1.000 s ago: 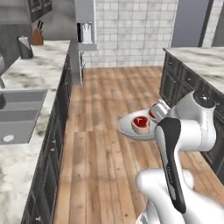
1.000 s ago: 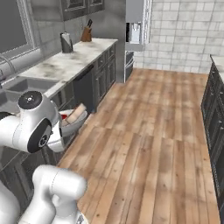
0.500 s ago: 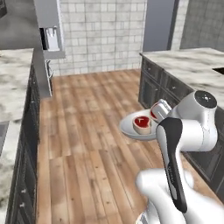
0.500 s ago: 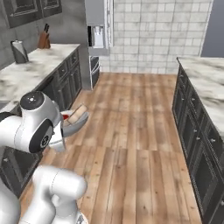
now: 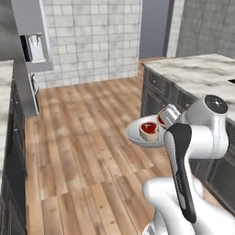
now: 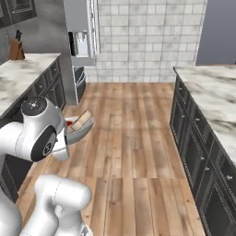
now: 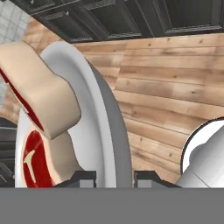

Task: Place the bowl with the lemon and squash on the second highest shelf of the fridge. Place the bowl with the steaks on the top shelf of the fridge.

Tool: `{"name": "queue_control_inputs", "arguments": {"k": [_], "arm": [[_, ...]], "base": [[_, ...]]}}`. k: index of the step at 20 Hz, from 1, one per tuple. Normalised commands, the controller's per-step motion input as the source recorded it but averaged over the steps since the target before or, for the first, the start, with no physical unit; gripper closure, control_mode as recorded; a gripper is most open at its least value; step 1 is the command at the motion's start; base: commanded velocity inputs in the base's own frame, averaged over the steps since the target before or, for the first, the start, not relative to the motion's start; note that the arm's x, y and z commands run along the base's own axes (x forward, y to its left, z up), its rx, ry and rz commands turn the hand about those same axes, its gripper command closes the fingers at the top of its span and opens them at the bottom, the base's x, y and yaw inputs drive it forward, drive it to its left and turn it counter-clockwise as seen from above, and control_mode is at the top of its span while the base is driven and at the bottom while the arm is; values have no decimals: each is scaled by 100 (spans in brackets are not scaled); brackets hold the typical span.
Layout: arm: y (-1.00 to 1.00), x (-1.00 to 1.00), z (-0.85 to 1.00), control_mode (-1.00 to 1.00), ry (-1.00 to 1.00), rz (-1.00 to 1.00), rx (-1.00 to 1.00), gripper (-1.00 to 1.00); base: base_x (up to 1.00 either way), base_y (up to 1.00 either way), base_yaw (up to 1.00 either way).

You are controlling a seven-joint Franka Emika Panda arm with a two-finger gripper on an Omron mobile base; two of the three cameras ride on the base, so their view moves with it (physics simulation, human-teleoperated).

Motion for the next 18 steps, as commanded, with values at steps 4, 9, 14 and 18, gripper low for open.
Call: {"name": "queue_control_inputs", "arguments": {"k": [4,9,14,18], "arm": [[0,0,0,100,0,0,0,100],[0,0,0,100,0,0,0,100],[0,0,0,100,0,0,0,100],[0,0,0,100,0,0,0,100]], "base": [[100,-18,-19],[100,-61,-12],[100,-33,-6],[100,-8,5]]}}
